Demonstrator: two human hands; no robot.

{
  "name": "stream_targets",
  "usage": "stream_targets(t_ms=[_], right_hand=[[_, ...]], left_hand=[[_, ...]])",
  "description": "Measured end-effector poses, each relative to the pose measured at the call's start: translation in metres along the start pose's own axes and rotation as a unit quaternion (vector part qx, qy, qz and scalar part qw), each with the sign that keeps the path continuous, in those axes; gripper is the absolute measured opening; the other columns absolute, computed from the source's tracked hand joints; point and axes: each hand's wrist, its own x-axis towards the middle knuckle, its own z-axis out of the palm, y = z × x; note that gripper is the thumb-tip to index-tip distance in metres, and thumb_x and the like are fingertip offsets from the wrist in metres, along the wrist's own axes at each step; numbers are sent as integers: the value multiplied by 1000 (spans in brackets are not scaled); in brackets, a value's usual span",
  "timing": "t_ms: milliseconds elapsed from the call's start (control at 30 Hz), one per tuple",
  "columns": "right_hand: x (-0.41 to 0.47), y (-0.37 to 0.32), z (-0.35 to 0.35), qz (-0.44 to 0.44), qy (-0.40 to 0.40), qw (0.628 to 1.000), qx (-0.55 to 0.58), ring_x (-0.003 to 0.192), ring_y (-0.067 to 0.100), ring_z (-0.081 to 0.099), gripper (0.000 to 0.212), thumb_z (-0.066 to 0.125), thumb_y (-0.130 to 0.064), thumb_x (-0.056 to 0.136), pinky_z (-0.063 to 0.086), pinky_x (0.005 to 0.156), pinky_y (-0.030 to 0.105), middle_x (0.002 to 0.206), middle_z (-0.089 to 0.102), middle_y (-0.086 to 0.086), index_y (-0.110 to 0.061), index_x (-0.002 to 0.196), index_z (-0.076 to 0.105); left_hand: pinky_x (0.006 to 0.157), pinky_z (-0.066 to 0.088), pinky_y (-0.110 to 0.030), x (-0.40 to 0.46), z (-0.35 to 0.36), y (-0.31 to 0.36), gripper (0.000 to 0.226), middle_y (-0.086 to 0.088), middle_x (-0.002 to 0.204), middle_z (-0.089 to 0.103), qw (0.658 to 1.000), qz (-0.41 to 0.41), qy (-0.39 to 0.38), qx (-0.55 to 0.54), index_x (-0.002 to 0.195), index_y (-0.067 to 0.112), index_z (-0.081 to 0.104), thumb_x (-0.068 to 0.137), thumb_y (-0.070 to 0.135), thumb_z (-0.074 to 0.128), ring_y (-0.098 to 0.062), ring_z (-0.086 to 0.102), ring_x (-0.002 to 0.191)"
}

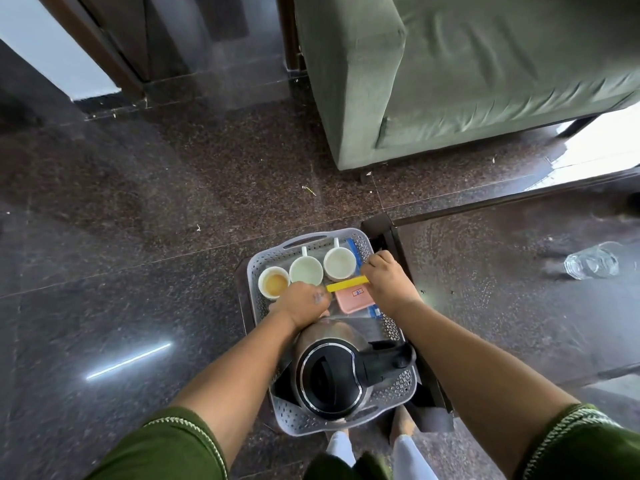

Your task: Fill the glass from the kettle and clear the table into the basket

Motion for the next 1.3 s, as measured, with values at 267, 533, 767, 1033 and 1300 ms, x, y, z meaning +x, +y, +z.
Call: stream_targets(t_ms=[267,533,767,1033,1300], right_hand=[[-7,-3,-5,2,-18,1000,13,123,25,40,35,60,-2,85,41,100,35,127,52,8,-8,119,56],[-14,-8,-14,5,-33,997,-76,126,26,39,39,60,-5,81,36,95,38,126,58,2,-16,119,58],[-11,-6,-13,-2,-29,992,-125,123,24,40,45,65,-6,75,35,94,36,122,59,-3,-20,117,57],[-9,-8,-17,19,-25,987,-155,117,24,42,32,57,-9,84,34,94,38,119,58,-1,-20,114,55],[-8,-5,-10,24,3,990,-141,119,26,41,34,57,-11,85,33,94,41,123,53,1,-21,118,54]], left_hand=[[68,45,-36,-16,-15,1,33,-11,117,62,967,129,-6,218,113,11,56,99,34,37,-36,63,95],[63,49,-38,-25,-23,1,16,-4,109,57,975,91,39,201,106,18,55,95,25,47,-34,64,79],[63,38,-35,-23,-17,6,20,-11,109,55,989,62,8,130,102,18,51,97,35,41,-38,59,87],[63,38,-37,-25,-22,10,28,-17,99,62,999,37,11,34,82,21,30,99,44,35,-37,60,87],[62,34,-37,-24,-23,8,30,-13,103,57,992,67,23,100,102,19,49,99,44,33,-36,59,91]])
